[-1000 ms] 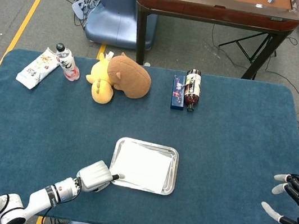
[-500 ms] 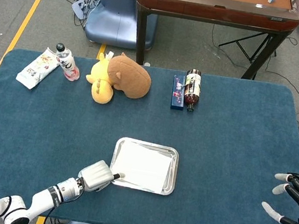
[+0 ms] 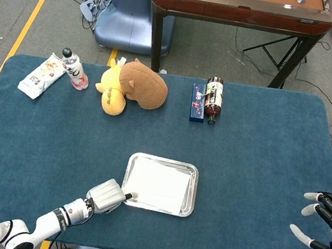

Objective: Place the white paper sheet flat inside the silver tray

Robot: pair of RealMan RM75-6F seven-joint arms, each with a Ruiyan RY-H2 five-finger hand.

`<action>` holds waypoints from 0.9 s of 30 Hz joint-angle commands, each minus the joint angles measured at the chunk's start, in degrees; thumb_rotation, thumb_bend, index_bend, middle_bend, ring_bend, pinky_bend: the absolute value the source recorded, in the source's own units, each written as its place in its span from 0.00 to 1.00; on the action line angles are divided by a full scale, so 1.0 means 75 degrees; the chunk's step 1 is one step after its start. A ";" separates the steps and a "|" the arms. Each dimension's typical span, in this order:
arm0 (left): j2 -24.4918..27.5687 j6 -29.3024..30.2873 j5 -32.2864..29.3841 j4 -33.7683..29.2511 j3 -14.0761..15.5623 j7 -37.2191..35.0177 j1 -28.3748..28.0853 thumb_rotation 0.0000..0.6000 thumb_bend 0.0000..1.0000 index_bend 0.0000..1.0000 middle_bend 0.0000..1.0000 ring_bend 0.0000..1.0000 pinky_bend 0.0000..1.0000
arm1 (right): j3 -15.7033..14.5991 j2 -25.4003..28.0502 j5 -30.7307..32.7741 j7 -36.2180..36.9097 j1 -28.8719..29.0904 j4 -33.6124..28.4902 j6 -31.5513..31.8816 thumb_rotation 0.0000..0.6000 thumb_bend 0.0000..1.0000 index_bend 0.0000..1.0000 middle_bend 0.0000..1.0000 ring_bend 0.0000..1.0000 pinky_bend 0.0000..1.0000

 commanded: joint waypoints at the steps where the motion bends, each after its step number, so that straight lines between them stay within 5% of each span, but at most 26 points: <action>1: -0.0018 -0.0020 -0.0018 -0.0009 0.0010 0.0038 -0.0010 1.00 0.67 0.19 0.99 0.85 0.92 | 0.0003 0.0003 -0.0002 0.0005 -0.0003 0.0002 0.0013 1.00 0.06 0.55 0.38 0.28 0.47; 27: -0.0125 -0.0075 -0.0203 -0.0164 -0.0009 0.0523 -0.0108 1.00 0.67 0.18 1.00 0.85 0.92 | -0.0003 0.0006 -0.0034 0.0045 -0.0017 0.0016 0.0067 1.00 0.06 0.55 0.38 0.28 0.47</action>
